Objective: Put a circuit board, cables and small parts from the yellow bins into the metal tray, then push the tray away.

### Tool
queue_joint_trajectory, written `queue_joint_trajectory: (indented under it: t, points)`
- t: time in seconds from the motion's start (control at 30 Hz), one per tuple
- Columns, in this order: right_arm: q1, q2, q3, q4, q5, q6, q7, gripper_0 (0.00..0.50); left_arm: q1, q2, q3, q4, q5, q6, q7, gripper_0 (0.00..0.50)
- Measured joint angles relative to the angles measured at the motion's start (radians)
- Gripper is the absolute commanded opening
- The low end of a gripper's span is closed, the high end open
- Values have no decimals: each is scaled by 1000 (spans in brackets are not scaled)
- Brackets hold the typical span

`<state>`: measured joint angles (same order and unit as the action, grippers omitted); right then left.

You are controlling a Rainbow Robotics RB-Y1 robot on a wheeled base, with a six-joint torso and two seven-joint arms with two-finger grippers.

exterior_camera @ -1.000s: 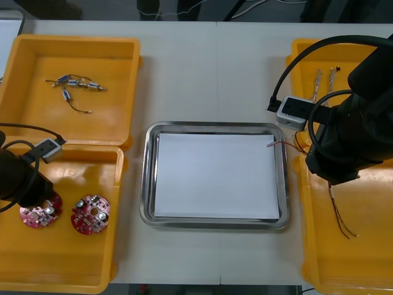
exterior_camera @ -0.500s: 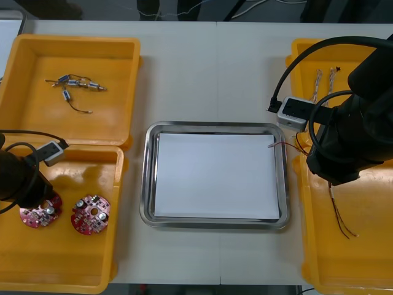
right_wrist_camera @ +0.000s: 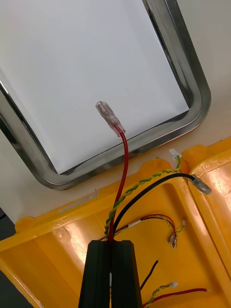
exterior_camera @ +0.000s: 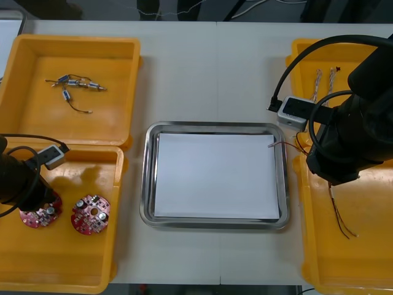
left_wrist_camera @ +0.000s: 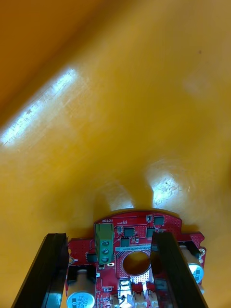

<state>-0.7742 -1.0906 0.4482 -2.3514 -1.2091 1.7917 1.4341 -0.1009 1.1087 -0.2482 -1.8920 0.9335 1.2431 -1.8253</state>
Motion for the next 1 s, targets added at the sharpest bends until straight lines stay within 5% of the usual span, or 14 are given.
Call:
queue_joint_trajectory:
  t: [0.8, 0.9, 1.0]
  points:
    - [0, 1, 0, -2, 0, 0, -18, 0, 0, 0, -21, 11, -11, -16, 0, 500]
    - [0, 1, 0, -4, 0, 0, -20, 0, 0, 0, -22, 12, -12, -16, 0, 443]
    - [0, 1, 0, -6, 0, 0, -38, 0, 0, 0, -22, 12, -13, -16, 0, 148]
